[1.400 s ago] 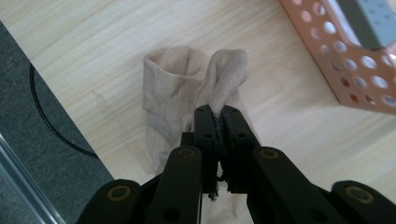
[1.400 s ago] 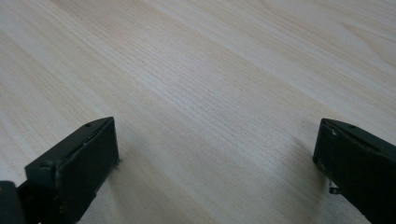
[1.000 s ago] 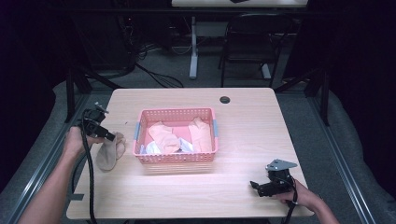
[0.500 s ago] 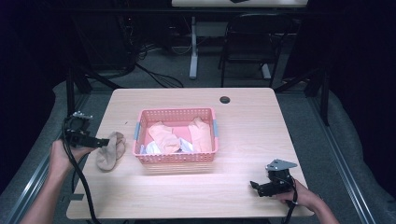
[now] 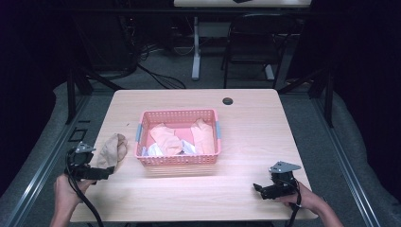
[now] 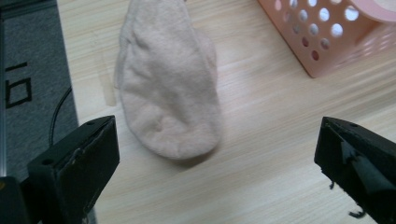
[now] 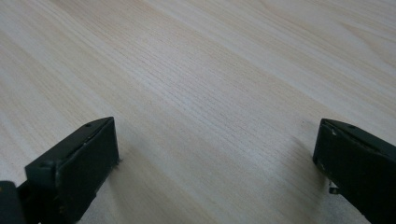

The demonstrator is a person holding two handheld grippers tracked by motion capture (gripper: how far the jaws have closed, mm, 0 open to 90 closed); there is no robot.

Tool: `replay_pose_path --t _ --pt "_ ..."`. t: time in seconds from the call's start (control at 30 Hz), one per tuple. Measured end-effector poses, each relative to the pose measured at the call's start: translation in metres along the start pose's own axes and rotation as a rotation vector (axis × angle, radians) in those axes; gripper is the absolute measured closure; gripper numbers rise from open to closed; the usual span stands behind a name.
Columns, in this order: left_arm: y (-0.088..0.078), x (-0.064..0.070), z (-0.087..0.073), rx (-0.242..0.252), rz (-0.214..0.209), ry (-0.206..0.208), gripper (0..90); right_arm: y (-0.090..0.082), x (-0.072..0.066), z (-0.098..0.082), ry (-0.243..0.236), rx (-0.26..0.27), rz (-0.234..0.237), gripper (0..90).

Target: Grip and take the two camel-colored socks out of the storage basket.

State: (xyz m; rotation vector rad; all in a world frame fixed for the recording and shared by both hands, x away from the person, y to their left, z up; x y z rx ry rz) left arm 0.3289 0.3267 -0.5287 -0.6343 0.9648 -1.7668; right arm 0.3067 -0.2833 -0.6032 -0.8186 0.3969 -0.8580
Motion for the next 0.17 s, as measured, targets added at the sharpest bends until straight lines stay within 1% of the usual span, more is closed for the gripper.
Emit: replay_pose_path --t 0.03,0.07,0.17 --pt "0.0011 0.0015 -0.0019 -0.004 0.004 0.007 0.0 0.0001 -0.0001 0.0000 0.001 0.002 -0.001 0.0" --pt "0.0013 0.0029 -0.0033 0.001 0.013 0.005 0.0 0.0002 -0.0002 0.0000 0.002 0.003 -0.001 0.0" --pt "0.0004 0.0041 -0.0074 0.021 0.000 0.005 0.0 0.0000 0.0000 0.0000 0.001 0.000 0.001 0.0"
Point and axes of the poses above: each handheld gripper's, and its own axes: y roughly forward along the jaws, z roughly out of its top, x roughly to its right, the point moved 2 cm from there along y, roughly forward along the jaws, and after that the axes turned 5 degrees about -x, right-handed, at the moved point
